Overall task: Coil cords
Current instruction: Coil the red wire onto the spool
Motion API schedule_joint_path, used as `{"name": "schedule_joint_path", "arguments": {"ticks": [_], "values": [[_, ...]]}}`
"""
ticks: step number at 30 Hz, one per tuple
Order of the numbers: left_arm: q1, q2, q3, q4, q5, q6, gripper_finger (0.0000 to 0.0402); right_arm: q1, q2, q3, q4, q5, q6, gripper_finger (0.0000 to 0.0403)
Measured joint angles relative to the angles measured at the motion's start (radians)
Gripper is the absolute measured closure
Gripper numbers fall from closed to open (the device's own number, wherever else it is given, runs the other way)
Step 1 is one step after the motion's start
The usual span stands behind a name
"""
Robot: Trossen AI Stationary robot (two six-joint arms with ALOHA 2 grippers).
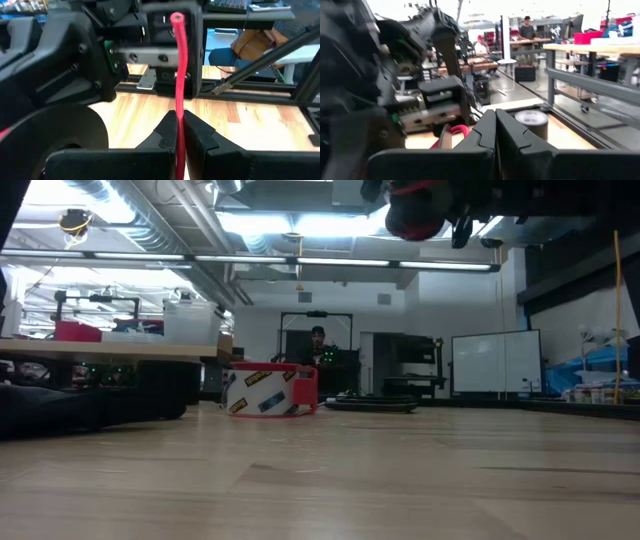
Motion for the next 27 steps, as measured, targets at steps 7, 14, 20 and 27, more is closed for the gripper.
{"name": "schedule_joint_path", "arguments": {"ticks": [7,14,20,27], "values": [[0.0,0.0,0.0,0.005,0.0,-0.045,0.0396,0.0,0.0,0.0,-0.029,0.014,0.0,0.0398],[0.0,0.0,0.0,0.02,-0.001,-0.047,0.0396,0.0,-0.001,0.0,-0.059,0.031,0.0,0.0398],[0.006,0.0,0.0,0.031,-0.001,-0.04,0.0396,0.0,-0.001,0.0,-0.06,0.032,0.0,0.0398],[0.01,-0.002,0.0,0.029,0.01,-0.017,0.0375,0.0,-0.001,0.0,-0.063,0.033,0.0,0.0398]]}}
